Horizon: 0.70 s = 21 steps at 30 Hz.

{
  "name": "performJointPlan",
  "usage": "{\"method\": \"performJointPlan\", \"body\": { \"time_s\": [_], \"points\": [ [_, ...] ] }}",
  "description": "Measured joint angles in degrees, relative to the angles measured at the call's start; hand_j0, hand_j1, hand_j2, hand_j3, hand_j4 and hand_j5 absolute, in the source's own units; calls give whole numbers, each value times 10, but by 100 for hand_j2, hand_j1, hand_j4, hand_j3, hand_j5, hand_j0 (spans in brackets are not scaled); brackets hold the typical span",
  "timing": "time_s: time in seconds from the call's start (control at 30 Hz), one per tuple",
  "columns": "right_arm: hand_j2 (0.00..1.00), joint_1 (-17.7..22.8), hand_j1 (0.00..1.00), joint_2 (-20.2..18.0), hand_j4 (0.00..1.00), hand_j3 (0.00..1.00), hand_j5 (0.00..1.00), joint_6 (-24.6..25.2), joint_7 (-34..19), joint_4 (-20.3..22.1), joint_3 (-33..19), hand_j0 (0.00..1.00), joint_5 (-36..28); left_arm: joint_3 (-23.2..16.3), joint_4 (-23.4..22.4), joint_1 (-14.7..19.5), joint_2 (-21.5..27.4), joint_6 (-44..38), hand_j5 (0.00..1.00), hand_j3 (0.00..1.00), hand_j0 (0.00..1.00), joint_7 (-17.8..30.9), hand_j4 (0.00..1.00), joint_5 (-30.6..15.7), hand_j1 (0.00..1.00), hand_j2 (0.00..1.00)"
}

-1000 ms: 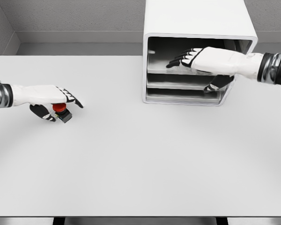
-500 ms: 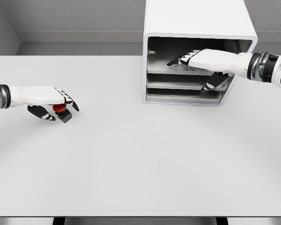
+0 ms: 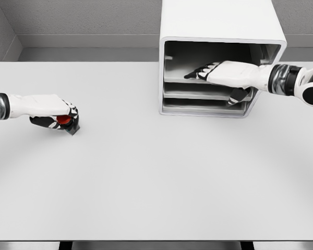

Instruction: Slide open multi-storey tabletop storage cabinets and put open load switch and slide close multi-storey tabletop storage cabinets

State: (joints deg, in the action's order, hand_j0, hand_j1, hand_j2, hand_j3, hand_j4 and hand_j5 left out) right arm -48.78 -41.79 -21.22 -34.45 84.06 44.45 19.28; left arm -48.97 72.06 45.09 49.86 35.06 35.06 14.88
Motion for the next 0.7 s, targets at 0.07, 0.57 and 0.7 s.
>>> {"method": "performJointPlan", "body": {
  "time_s": [0.07, 0.57, 0.7],
  "points": [
    [100, 4, 100, -7, 100, 100, 100, -5, -1, 16, -1, 100, 10, 0, 3, 2, 1, 0, 38, 38, 38, 0, 38, 0, 38, 38],
    [100, 41, 100, -51, 100, 100, 100, -54, -27, 112, -20, 100, -121, -1, 73, 5, 22, 1, 38, 38, 38, 0, 38, -6, 38, 38],
    [100, 48, 100, -60, 100, 100, 100, -67, -24, 119, -16, 100, -153, -2, 74, 5, 22, 1, 38, 38, 38, 0, 38, -6, 38, 38]
  ]
}}
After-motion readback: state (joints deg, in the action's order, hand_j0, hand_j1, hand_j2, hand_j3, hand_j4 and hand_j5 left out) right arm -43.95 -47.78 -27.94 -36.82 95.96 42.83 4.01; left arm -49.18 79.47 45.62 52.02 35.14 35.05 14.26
